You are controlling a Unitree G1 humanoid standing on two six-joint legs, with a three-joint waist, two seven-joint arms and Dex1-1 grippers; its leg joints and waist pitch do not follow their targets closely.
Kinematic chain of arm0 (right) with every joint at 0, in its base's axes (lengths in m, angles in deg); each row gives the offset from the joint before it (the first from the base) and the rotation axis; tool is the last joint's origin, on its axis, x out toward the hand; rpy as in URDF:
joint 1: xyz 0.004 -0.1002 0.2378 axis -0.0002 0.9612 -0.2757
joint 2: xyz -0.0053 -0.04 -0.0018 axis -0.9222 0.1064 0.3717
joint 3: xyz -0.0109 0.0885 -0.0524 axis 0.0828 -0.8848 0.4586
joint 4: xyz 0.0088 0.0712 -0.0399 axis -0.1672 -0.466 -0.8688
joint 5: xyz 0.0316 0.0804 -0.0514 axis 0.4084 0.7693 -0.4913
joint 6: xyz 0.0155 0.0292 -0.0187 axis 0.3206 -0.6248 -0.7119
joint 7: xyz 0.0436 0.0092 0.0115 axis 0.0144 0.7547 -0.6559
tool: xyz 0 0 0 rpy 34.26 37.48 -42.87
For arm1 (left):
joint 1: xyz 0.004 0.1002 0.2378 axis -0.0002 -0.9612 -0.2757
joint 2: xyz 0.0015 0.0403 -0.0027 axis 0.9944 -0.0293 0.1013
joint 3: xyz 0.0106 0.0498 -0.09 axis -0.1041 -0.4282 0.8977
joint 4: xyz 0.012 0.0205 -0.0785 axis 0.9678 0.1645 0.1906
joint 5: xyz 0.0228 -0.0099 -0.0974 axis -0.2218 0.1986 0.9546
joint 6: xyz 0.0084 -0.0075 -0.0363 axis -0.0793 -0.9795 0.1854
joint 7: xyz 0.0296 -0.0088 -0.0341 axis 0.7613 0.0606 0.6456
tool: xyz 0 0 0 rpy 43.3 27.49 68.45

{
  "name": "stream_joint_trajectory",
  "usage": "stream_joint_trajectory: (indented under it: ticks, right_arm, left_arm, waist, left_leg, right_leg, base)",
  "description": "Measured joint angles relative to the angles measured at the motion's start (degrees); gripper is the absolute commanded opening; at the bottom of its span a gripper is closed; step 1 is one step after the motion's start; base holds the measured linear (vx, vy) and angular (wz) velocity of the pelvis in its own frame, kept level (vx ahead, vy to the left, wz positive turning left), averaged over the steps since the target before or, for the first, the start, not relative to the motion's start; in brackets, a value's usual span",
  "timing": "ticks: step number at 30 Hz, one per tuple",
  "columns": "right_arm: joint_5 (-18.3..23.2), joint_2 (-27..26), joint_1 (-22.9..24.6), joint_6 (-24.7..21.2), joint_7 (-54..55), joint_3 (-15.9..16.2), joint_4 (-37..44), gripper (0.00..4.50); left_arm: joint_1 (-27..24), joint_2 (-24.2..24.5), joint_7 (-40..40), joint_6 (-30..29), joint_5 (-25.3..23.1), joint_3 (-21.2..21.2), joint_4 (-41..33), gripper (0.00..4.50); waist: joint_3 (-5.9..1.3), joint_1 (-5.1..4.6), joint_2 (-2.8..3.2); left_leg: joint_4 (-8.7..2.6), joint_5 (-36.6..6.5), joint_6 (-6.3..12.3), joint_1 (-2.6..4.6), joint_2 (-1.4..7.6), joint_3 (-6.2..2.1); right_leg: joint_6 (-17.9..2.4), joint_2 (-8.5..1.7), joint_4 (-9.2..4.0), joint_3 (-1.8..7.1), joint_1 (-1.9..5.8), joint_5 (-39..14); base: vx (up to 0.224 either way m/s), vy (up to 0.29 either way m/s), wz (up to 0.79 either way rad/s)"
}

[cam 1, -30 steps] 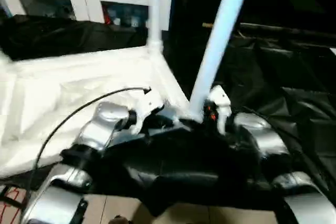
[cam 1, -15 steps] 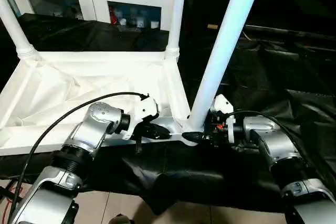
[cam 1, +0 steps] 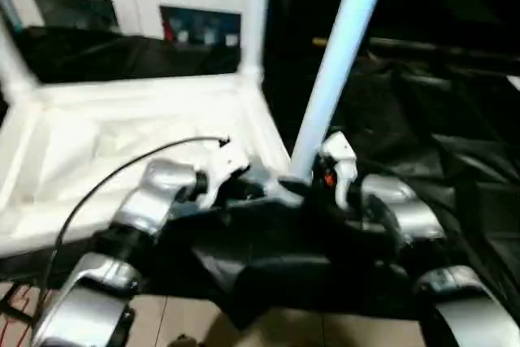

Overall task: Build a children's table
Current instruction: Rotate leg to tighten

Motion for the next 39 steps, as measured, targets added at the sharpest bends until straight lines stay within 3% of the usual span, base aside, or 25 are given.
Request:
stream_joint_trajectory:
  ticks: [6, 9, 13, 20, 25, 29, 39]
  right_arm:
    - [-0.8, -2.7, -2.4, 3.4, 10.6, -1.5, -4.9, 2.76]
    - [-0.6, -2.9, -2.8, 4.2, 10.0, -2.1, -5.7, 3.47]
    - [-0.5, -1.7, -2.7, 4.5, 4.4, -2.0, -5.5, 3.82]
    - [0.0, 3.3, 1.3, 6.3, -12.1, 1.6, -0.3, 3.82]
    - [1.3, 6.7, 4.2, 5.3, -22.6, 3.4, 4.4, 3.82]
    - [2.1, 10.0, 6.2, 3.0, -30.5, 5.6, 9.0, 3.82]
    - [2.5, 11.2, 7.8, -0.4, -34.5, 6.9, 13.2, 3.00]
  left_arm:
    - [1.3, -3.2, 5.8, -1.2, -1.1, 0.5, 1.6, 0.00]
    - [1.3, -3.2, 5.3, -1.2, -1.2, 0.5, 1.4, 0.00]
    - [1.0, -2.0, 3.0, -0.8, -1.2, 0.3, 0.5, 0.00]
    - [-2.0, 1.9, -6.5, 1.4, 0.9, -0.8, -3.8, 0.00]
    - [-2.7, 4.3, -12.6, 2.8, 2.3, -1.8, -4.8, 0.00]
    - [-3.1, 5.8, -17.2, 3.8, 3.0, -2.9, -5.4, 0.00]
    - [-4.1, 7.6, -21.8, 4.0, 4.3, -3.3, -6.7, 0.00]
  waist:
    - [-0.05, 0.03, 0.08]
    - [-0.07, 0.09, 0.11]
    - [-0.07, -0.04, 0.11]
    - [-0.04, 0.18, 0.14]
    - [0.00, 0.86, 0.18]
    - [0.04, 1.96, 0.23]
    - [0.04, 2.14, 0.23]
  left_leg:
    - [-0.02, 0.0, 0.00, -0.02, 0.00, -0.02]
    - [-0.02, 0.0, 0.00, -0.04, 0.00, -0.01]
    - [-0.03, 0.0, 0.00, -0.12, 0.02, -0.01]
    - [-0.03, 0.0, 0.01, -0.23, 0.05, 0.03]
    - [-0.01, 0.0, 0.01, -0.24, 0.05, 0.13]
    - [-0.01, 0.0, 0.01, -0.21, 0.07, 0.22]
    - [-0.01, 0.0, 0.01, -0.24, 0.07, 0.23]
  right_leg:
    - [0.0, 0.00, 0.00, -0.02, 0.00, 0.1]
    - [-0.3, 0.00, 0.00, -0.02, 0.00, 0.2]
    - [-0.3, 0.01, -0.01, -0.03, -0.05, 0.2]
    - [-0.1, 0.03, -0.06, -0.05, -0.13, 0.1]
    - [-0.2, 0.01, -0.05, -0.06, -0.11, 0.1]
    - [-0.2, 0.02, 0.02, -0.06, -0.09, 0.1]
    - [-0.2, 0.00, 0.00, -0.04, -0.08, 0.1]
  base:
    - [0.000, 0.000, 0.00]
    - [0.000, 0.000, 0.00]
    - [0.000, 0.000, 0.00]
    - [0.000, 0.000, 0.00]
    - [0.000, 0.000, 0.00]
    - [0.000, 0.000, 0.00]
    - [0.000, 0.000, 0.00]
